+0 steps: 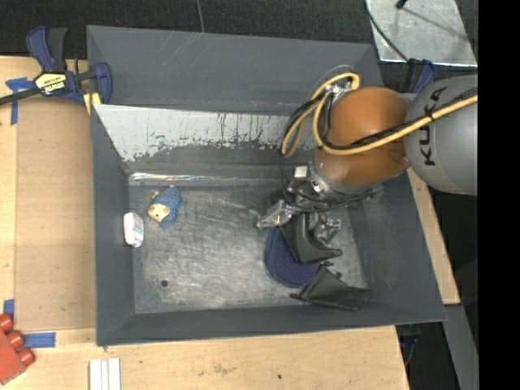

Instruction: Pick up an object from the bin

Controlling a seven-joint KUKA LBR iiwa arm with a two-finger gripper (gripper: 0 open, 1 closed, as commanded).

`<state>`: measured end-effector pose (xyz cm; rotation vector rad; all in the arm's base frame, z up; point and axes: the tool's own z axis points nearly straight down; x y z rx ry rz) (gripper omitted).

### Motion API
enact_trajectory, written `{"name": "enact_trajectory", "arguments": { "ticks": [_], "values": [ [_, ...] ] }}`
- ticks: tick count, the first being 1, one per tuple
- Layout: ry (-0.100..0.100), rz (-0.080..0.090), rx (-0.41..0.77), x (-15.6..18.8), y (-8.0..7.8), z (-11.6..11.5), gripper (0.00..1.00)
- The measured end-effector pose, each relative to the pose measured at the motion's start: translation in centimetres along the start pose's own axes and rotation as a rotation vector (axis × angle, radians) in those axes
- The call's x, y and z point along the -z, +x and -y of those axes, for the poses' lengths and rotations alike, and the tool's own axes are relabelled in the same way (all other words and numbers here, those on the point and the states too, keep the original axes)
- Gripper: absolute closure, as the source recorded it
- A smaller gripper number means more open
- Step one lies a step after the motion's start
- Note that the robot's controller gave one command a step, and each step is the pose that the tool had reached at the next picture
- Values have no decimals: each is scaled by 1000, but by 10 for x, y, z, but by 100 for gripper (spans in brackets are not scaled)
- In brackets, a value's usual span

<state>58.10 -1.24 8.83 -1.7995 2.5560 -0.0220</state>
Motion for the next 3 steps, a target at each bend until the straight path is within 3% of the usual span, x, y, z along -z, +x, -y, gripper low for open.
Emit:
{"name": "enact_trajectory", "arguments": {
  "ticks": [1, 2, 3],
  "values": [
    [-19, -3, 18, 46, 3, -9, 100],
    [-19, -4, 6, 102, 9, -16, 100],
    [-21, -2, 245, 196, 45, -46, 100]
  ]
}}
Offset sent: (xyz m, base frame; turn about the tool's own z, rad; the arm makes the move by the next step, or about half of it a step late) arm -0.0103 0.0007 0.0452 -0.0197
